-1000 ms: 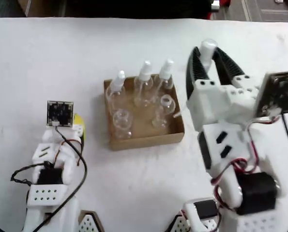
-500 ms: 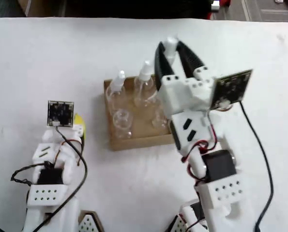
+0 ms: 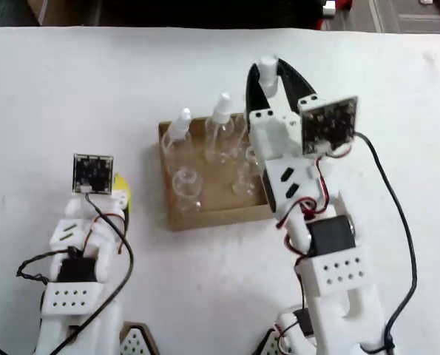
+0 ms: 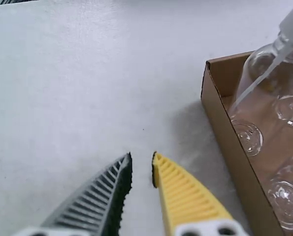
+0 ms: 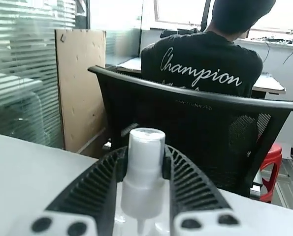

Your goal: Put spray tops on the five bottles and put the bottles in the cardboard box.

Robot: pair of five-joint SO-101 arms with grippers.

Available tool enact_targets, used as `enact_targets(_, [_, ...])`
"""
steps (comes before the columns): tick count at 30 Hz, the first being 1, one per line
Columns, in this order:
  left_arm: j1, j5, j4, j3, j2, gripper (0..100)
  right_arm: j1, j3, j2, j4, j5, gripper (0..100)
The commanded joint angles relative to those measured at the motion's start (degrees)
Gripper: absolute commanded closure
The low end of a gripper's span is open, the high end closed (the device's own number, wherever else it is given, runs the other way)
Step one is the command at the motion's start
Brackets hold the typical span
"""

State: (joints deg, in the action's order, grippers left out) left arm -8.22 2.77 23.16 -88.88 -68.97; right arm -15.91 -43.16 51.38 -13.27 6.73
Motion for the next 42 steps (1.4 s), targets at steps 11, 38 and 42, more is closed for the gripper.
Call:
enact_targets(11, [0.5, 0.6, -0.5, 2.0, -1.1, 93, -0.3, -1.7, -1.5, 1.5, 1.3, 98.3])
enact_targets(38, [0.6, 0.6, -0.5, 2.0, -1.1, 93, 0.0, -25.8, -1.7, 25.6, -7.8, 98.3])
enact_targets(42, [0.6, 0.6, -0.4, 2.0, -1.1, 93, -0.2, -27.9, -1.7, 25.9, -9.1, 98.3])
